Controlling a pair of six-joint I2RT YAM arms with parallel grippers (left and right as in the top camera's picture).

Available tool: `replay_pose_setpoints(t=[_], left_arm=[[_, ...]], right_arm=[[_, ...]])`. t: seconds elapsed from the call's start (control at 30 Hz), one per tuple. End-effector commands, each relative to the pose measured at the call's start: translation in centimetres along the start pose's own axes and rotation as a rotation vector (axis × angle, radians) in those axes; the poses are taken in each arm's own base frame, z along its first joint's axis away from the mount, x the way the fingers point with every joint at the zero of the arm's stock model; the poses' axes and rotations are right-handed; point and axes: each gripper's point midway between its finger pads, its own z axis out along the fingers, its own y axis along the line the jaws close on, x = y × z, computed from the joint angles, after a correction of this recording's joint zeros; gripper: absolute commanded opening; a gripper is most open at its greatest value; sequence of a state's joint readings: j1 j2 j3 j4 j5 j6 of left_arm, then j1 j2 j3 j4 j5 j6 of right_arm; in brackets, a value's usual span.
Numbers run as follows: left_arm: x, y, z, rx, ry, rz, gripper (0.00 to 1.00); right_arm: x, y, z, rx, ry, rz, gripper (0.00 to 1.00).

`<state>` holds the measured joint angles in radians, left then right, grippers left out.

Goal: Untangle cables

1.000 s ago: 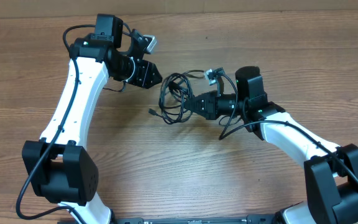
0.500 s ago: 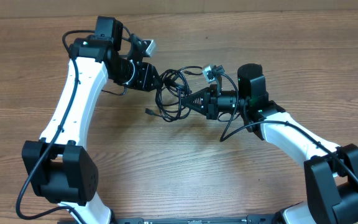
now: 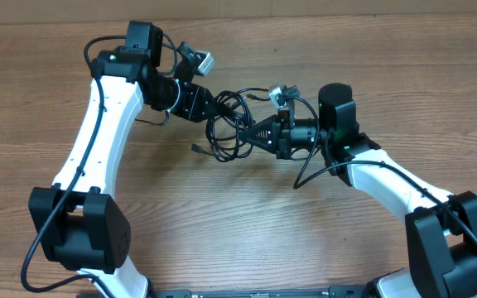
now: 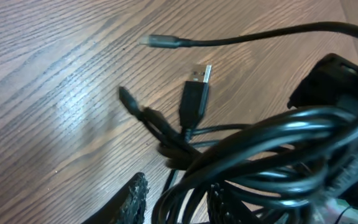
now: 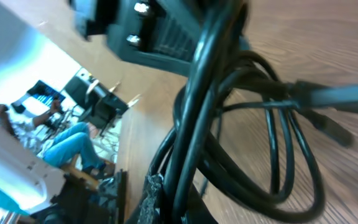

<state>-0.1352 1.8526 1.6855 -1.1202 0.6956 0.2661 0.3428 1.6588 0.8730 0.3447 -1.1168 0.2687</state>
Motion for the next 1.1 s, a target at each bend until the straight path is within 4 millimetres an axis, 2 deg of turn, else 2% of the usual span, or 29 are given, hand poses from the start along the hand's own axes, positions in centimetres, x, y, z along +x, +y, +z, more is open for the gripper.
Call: replay_pose_setpoints(t=[0.0,0.37,0.5,0.57,0.73,0.83,0.93,1.07], left_arm=[[-0.4,0.2,0.0,-0.020,-0.006,0.042,0.33],[-0.6,0.4,0.3,-0.046,-0.003,0.057,0.28],[-0.6,-0.1,0.6,-0.041,0.000,0.070,0.18],[-0.7,-0.3,0.8,-0.039,0.001,0.078,0.04],[-1.0,-0.4,0.9,-0.045,-0.008,0.093,0.04],[-1.2,1.6,0.6,-0.146,-0.013,0.005,0.04],[-0.8,5.4,-0.5,-0.366,-0.020,-0.178,0.04],[0.2,9.6,-2.9,-0.628,-0.050,-0.373,0.04]], right_arm=[[0.3,1.7,0.0,-0.096,0.024,-0.029,0.04],[-0.2,3.4,-0.2,-0.178,0.025,-0.070,0.04],[-0.8,4.0,-0.3,-0.200,0.014,-0.097,0.04],[-1.0,4.1,-0.3,-0.201,0.010,-0.093,0.04],[-0.9,4.1,-0.3,-0.201,0.015,-0.061,0.04],[-0.7,4.4,-0.4,-0.219,0.025,-0.060,0.04],[-0.5,4.8,-0.5,-0.243,0.038,-0.061,0.04],[-0.2,4.8,-0.5,-0.251,0.048,-0.044,0.04]])
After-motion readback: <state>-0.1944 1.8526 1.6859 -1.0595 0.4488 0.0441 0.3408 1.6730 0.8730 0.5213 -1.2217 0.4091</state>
